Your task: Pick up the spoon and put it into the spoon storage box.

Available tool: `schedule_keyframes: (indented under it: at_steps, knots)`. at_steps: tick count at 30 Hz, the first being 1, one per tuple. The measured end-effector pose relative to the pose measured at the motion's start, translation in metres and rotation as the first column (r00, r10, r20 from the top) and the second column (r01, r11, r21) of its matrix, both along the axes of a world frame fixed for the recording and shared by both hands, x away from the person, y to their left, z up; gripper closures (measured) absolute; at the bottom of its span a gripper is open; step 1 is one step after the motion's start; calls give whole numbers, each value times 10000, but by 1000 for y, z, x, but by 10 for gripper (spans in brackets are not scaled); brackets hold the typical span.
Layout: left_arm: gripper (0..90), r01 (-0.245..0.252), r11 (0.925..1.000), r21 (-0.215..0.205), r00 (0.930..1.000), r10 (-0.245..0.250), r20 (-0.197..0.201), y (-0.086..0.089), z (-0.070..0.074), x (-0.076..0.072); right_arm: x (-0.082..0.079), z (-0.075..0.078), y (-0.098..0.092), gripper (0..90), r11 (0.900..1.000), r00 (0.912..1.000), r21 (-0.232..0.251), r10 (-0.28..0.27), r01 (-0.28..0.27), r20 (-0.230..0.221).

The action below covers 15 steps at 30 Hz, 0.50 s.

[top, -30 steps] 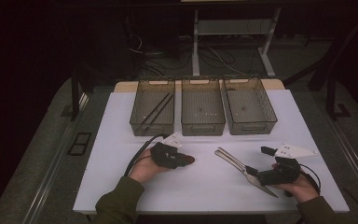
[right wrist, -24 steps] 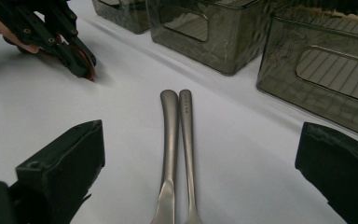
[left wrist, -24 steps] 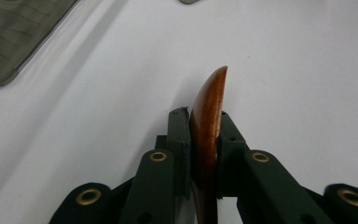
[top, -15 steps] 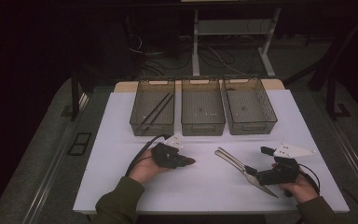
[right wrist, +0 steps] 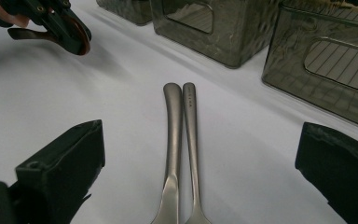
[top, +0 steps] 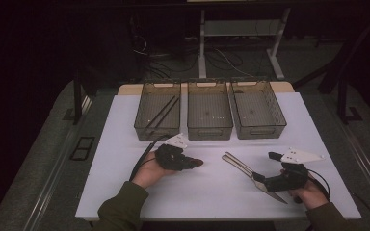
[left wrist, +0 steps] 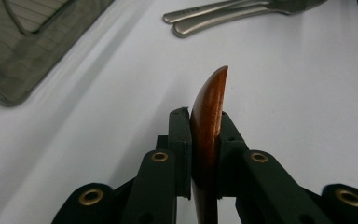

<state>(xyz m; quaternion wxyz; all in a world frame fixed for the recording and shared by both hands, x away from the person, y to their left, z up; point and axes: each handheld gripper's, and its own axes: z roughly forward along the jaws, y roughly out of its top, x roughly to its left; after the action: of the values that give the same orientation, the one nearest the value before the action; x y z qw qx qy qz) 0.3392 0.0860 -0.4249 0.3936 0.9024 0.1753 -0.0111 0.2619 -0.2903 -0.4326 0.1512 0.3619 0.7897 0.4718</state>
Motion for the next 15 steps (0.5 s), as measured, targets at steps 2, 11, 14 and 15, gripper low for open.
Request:
schedule_keyframes:
  at_steps: [2, 11, 14, 15]
  knots:
    - [794, -66, 9999, -103, 10000, 66, -43, 0, 2, 0, 0, 0, 0, 9, 10000, 10000, -1, -22, 22, 6]
    - [796, -165, 9993, -349, 9999, 164, -53, -1, 9, 1, 0, 0, -1, 9, 10000, 10000, -50, -46, 46, 38]
    - [796, -174, 9989, -424, 9998, 172, -36, -2, 12, 2, 0, 0, -1, 9, 10000, 10000, -49, -70, 70, 29]
    - [796, -171, 9990, -422, 9999, 169, -32, -3, 13, 2, 0, 0, -1, 9, 10000, 10000, -34, -84, 84, 23]
